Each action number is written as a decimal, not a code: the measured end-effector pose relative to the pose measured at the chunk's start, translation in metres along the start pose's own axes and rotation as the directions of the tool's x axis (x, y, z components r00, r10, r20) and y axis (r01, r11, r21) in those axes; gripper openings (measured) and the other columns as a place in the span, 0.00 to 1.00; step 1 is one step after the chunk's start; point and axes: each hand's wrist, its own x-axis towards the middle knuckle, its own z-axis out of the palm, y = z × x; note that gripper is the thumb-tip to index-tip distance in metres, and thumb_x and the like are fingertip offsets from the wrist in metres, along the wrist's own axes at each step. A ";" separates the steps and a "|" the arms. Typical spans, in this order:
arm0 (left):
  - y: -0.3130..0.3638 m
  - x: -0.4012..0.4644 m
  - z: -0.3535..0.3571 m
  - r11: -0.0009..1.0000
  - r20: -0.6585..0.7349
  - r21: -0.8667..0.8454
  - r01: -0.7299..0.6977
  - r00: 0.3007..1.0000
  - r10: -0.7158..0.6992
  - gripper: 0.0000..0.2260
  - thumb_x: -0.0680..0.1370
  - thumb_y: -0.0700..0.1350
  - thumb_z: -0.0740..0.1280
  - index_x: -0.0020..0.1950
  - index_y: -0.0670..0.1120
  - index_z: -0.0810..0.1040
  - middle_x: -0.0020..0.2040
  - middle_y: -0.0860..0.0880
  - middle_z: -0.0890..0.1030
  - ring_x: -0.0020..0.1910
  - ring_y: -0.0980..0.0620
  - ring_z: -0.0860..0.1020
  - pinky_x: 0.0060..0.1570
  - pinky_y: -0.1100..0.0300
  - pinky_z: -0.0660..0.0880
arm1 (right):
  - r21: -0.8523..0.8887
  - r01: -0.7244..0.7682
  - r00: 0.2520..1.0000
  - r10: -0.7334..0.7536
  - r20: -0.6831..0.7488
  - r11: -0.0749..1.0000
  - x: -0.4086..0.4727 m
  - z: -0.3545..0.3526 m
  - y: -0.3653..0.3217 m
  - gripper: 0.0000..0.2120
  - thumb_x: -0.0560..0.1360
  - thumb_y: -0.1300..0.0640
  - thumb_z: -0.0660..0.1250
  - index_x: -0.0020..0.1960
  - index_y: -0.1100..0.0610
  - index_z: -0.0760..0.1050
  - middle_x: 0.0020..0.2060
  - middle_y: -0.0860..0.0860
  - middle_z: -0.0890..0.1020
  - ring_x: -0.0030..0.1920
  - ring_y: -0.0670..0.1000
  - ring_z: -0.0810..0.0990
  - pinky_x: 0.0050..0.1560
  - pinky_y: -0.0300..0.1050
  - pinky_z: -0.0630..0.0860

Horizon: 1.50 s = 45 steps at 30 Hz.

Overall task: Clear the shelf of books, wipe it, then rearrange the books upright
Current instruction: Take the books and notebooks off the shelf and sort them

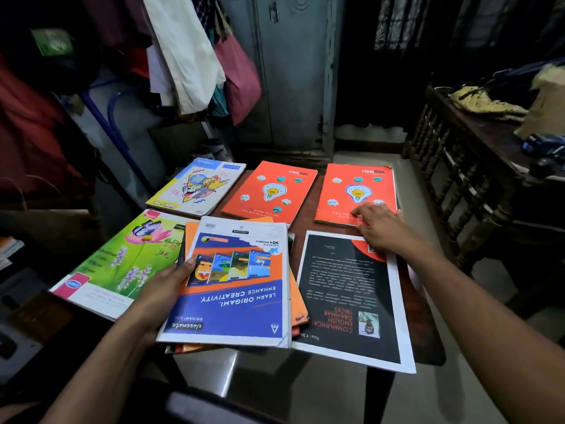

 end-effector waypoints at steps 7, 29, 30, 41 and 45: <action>-0.002 0.003 0.001 1.000 0.000 -0.004 0.013 1.000 -0.013 0.14 0.82 0.55 0.64 0.57 0.46 0.80 0.42 0.41 0.87 0.36 0.42 0.86 0.35 0.54 0.80 | 0.028 0.126 0.985 -0.121 -0.126 0.992 -0.035 0.009 -0.049 0.24 0.84 0.45 0.56 0.78 0.46 0.58 0.81 0.51 0.54 0.81 0.56 0.47 0.78 0.63 0.41; -0.003 0.001 0.000 0.986 0.029 -0.108 -0.123 0.992 0.127 0.12 0.82 0.52 0.64 0.61 0.47 0.78 0.46 0.43 0.87 0.39 0.41 0.86 0.32 0.54 0.81 | 0.381 0.278 0.959 -0.229 -0.169 0.882 0.034 -0.005 -0.142 0.19 0.82 0.48 0.63 0.69 0.55 0.69 0.66 0.53 0.76 0.64 0.53 0.76 0.68 0.51 0.69; 0.001 -0.002 -0.002 0.978 0.014 -0.121 -0.169 0.985 0.172 0.12 0.82 0.52 0.64 0.62 0.49 0.78 0.46 0.43 0.87 0.40 0.42 0.86 0.32 0.54 0.82 | 0.516 0.239 0.971 -0.193 -0.141 0.823 0.019 -0.012 -0.152 0.22 0.81 0.45 0.65 0.71 0.54 0.69 0.64 0.51 0.77 0.62 0.51 0.77 0.64 0.50 0.73; 0.075 -0.036 -0.009 0.894 0.070 -0.237 -0.380 0.911 0.406 0.11 0.77 0.63 0.68 0.58 0.67 0.78 0.55 0.46 0.86 0.51 0.39 0.85 0.55 0.37 0.80 | 0.954 0.018 0.994 -0.094 -0.048 -0.299 -0.075 -0.059 -0.192 0.15 0.78 0.59 0.68 0.63 0.61 0.77 0.48 0.56 0.87 0.44 0.53 0.87 0.41 0.49 0.84; 0.083 -0.031 -0.028 0.929 0.094 -0.162 -0.333 0.932 0.350 0.12 0.82 0.46 0.63 0.62 0.52 0.81 0.57 0.42 0.85 0.54 0.37 0.84 0.59 0.41 0.78 | 0.941 -0.187 0.982 -0.090 0.168 -0.281 -0.091 -0.043 -0.183 0.15 0.77 0.54 0.69 0.61 0.59 0.78 0.49 0.62 0.86 0.41 0.59 0.87 0.35 0.53 0.84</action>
